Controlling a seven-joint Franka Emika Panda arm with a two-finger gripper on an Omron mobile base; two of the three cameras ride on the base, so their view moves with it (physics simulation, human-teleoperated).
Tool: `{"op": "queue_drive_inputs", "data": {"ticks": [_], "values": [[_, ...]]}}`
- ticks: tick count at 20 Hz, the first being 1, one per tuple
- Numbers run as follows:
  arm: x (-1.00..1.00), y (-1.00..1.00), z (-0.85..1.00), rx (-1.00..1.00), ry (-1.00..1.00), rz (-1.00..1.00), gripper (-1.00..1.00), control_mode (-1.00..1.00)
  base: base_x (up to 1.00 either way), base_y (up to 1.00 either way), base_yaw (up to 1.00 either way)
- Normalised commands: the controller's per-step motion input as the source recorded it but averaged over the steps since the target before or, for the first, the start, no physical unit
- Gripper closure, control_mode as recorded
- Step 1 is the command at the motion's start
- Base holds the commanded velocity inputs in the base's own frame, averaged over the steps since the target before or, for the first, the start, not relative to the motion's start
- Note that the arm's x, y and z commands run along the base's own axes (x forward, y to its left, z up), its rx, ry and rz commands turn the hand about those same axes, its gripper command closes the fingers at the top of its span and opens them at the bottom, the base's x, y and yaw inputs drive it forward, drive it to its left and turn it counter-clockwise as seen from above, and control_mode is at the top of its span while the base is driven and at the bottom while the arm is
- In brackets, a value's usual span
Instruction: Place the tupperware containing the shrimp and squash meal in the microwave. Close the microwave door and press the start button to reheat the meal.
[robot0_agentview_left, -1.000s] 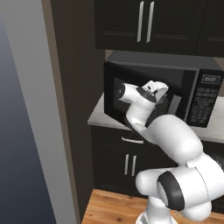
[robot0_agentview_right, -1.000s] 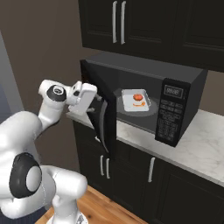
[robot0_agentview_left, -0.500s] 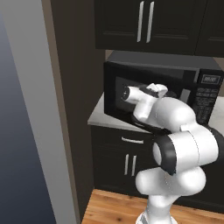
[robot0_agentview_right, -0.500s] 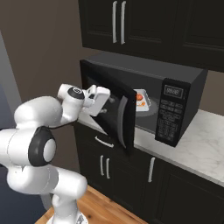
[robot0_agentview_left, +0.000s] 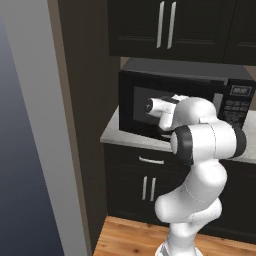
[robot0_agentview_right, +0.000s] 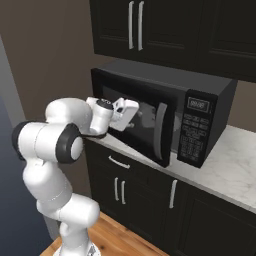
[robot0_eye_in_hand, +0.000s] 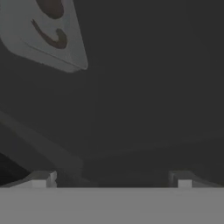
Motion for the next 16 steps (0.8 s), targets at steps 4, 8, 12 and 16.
{"op": "queue_drive_inputs", "data": {"ticks": [4, 8, 12, 16], "values": [[0.61, -0.33, -0.10, 0.00, 0.00, 0.02, -1.00, -1.00, 0.00, 0.00, 0.00], [0.61, -0.35, -0.01, 0.00, 0.00, 0.03, -1.00, -1.00, 0.00, 0.00, 0.00], [0.64, -0.35, 0.00, 0.00, 0.00, 0.04, -1.00, -1.00, 0.00, 0.00, 0.00], [0.62, -0.31, 0.00, 0.00, -0.01, 0.05, -1.00, -1.00, 0.00, 0.00, 0.00]]}}
